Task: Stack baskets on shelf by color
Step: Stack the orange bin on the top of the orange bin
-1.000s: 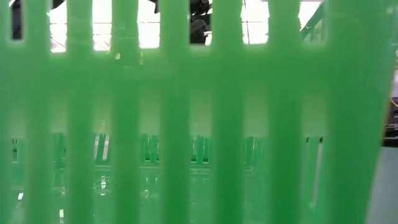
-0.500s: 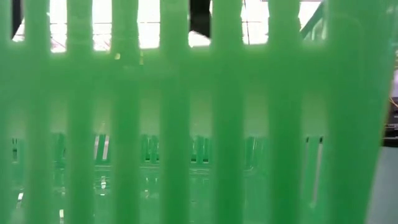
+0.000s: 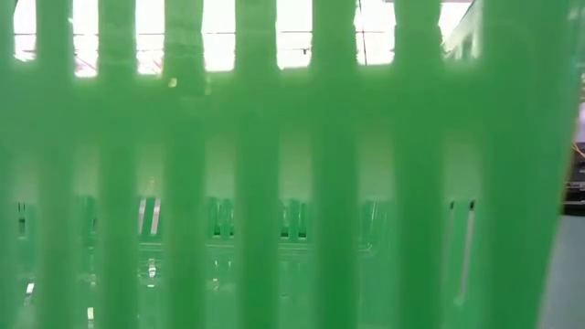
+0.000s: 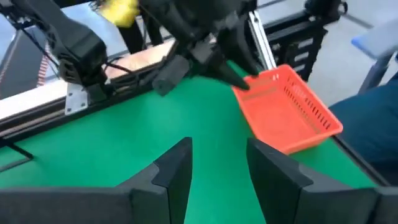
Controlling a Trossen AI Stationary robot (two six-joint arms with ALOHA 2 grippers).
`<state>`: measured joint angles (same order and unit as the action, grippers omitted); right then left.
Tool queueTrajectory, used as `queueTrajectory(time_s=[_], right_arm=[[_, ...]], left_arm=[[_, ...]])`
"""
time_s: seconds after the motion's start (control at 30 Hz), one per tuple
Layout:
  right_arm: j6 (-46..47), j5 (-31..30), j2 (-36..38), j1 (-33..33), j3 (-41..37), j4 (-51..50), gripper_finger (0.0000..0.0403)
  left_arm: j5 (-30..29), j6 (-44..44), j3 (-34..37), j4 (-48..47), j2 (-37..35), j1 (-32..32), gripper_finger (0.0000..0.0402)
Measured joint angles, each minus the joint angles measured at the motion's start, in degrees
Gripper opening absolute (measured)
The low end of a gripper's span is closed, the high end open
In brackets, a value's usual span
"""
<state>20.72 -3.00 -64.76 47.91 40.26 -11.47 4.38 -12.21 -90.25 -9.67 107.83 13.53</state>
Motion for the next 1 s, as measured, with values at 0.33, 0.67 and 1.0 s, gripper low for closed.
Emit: queueTrajectory(time_s=[0.33,0.67,1.0], right_arm=[[-13.1,12.1,-4.5,1.9,8.5,-20.9,0.0107],[-31.9,8.8,-8.1,5.8,7.8,-15.4,0.0107],[-32.0,7.6,-17.1,7.9,7.7,-16.1,0.0105]], left_arm=[[-12.4,0.8,0.1,0.8,0.0,3.4,0.0152],[-13.3,5.0,1.7,0.2,0.0,1.3,0.0152],[-13.5,7.8,1.7,-1.2,0.0,1.7,0.0152]])
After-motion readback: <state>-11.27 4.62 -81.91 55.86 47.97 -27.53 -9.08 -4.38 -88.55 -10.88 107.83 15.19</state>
